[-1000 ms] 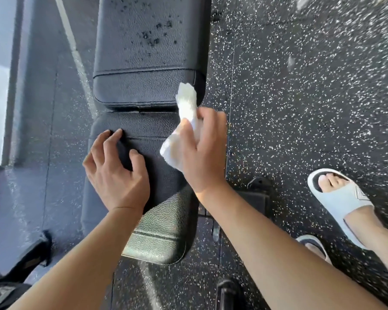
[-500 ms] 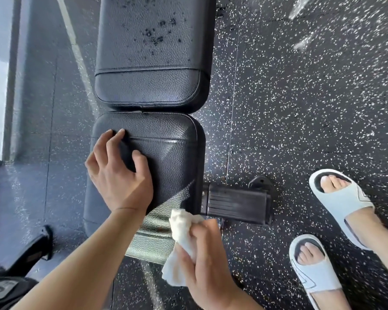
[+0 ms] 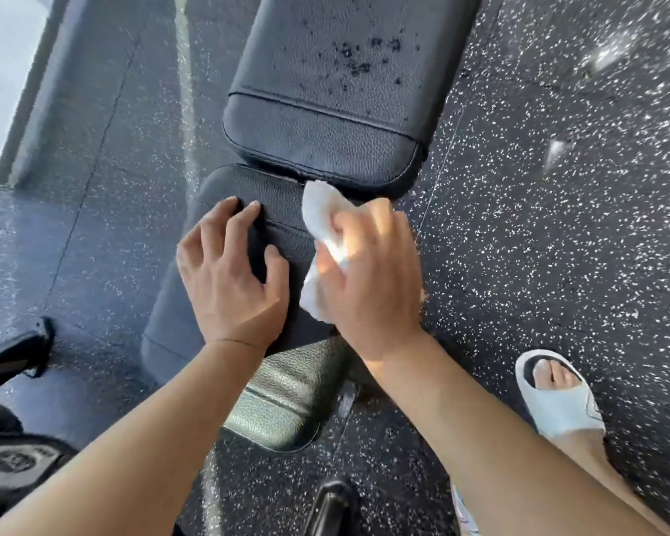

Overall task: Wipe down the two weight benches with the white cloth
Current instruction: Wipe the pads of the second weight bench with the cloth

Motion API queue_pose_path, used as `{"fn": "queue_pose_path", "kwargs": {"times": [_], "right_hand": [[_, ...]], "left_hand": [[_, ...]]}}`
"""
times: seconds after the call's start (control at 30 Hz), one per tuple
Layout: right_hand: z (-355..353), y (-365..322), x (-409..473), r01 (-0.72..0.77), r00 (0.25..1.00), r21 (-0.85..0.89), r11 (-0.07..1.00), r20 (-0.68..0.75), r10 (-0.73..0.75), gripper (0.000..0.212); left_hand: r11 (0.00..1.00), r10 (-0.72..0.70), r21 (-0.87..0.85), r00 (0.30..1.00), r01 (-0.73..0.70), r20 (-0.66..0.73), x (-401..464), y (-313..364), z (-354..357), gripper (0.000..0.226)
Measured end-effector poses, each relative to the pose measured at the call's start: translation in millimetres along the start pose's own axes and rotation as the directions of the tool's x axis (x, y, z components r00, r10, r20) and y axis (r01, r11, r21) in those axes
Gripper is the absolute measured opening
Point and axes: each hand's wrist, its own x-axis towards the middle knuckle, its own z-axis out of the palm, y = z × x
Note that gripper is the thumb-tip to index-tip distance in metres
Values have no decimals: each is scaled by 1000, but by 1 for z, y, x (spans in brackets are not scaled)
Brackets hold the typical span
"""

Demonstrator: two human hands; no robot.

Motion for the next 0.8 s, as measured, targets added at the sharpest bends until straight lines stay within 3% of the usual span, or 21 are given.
{"fn": "queue_pose_path", "kwargs": {"times": [0.1,0.23,0.4,0.5,0.57,0.67,0.8], "right_hand": [[7,-15,57,193,969,-128,973,178,-169,24],[27,-34,99,293,919,-241,925,338,-203,29],[-4,-1,58,471,861,-86,878,263,-436,12],[-22,26,39,562,779,-12,827,343,-525,10],[-18,26,48,577,765,20,817,339,-548,8],[13,-2,84,529,807,3,848,307,-505,10],[60,-47,122,536,786,-65,841,401,-470,18]], "left_hand": [[1000,11,22,1000,-11,7,1,1,-1,50],[999,-2,54,998,-1,55,3,3,-5,54],[998,-41,55,995,36,88,4,8,-7,55],[997,-35,66,995,29,89,4,7,-7,56],[997,-41,69,995,35,86,6,7,-7,56],[998,-40,57,996,36,85,5,8,-7,55],[996,-72,51,994,68,81,6,8,-7,66]]}}
